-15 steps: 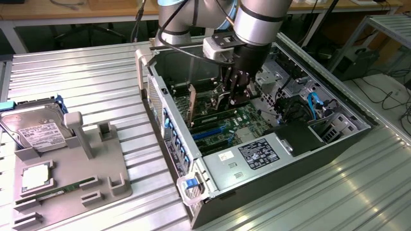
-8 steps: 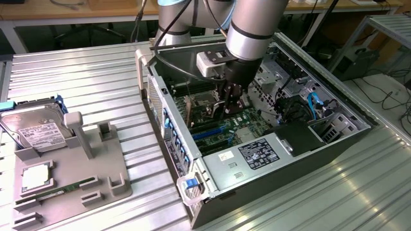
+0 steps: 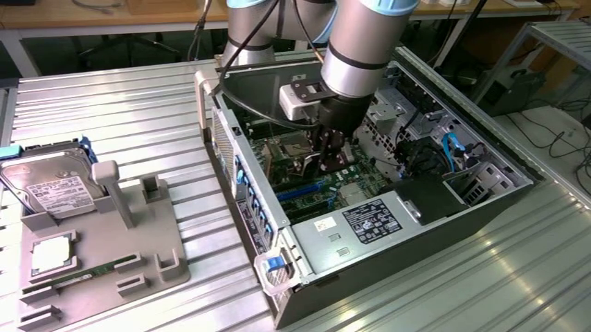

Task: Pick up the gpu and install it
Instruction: 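Insert the gpu into the slot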

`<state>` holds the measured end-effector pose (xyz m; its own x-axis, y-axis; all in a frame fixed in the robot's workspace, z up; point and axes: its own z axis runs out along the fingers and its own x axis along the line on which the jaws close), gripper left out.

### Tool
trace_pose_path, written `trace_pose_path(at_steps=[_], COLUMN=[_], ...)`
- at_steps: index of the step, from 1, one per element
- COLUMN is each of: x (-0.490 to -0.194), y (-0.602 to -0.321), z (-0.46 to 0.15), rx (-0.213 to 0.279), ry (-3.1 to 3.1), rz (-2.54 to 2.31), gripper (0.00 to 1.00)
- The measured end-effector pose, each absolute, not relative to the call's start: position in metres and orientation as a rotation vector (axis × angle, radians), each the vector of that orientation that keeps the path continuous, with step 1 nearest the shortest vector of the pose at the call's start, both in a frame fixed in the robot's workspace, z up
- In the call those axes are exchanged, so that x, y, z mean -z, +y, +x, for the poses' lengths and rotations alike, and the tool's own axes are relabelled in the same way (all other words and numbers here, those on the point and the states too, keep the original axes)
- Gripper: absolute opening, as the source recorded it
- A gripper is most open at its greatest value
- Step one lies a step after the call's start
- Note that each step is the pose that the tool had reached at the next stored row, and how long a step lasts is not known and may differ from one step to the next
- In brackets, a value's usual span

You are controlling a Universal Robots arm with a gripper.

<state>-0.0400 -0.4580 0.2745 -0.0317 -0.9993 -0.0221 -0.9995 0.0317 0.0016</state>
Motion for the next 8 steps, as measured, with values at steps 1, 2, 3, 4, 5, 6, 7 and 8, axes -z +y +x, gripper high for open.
trace_pose_path(at_steps=[1, 2, 3, 4, 5, 6, 7, 8], x=[-0.2731, -0.2718, -0.271, -0.2701, -0.2693, -0.2687, -0.268, -0.2669], y=[-0.4581, -0.4582, -0.4586, -0.4592, -0.4597, -0.4598, -0.4598, -0.4598], z=[-0.0402, -0.0402, -0.0403, -0.0403, -0.0405, -0.0414, -0.0426, -0.0438], rx=[-0.026, -0.026, -0.026, -0.026, -0.026, -0.026, -0.026, -0.026], ry=[2.245, 2.245, 2.246, 2.246, 2.246, 2.246, 2.246, 2.246], rz=[-2.176, -2.176, -2.176, -2.176, -2.175, -2.175, -2.176, -2.176], gripper=[0.27, 0.27, 0.27, 0.27, 0.27, 0.27, 0.27, 0.27])
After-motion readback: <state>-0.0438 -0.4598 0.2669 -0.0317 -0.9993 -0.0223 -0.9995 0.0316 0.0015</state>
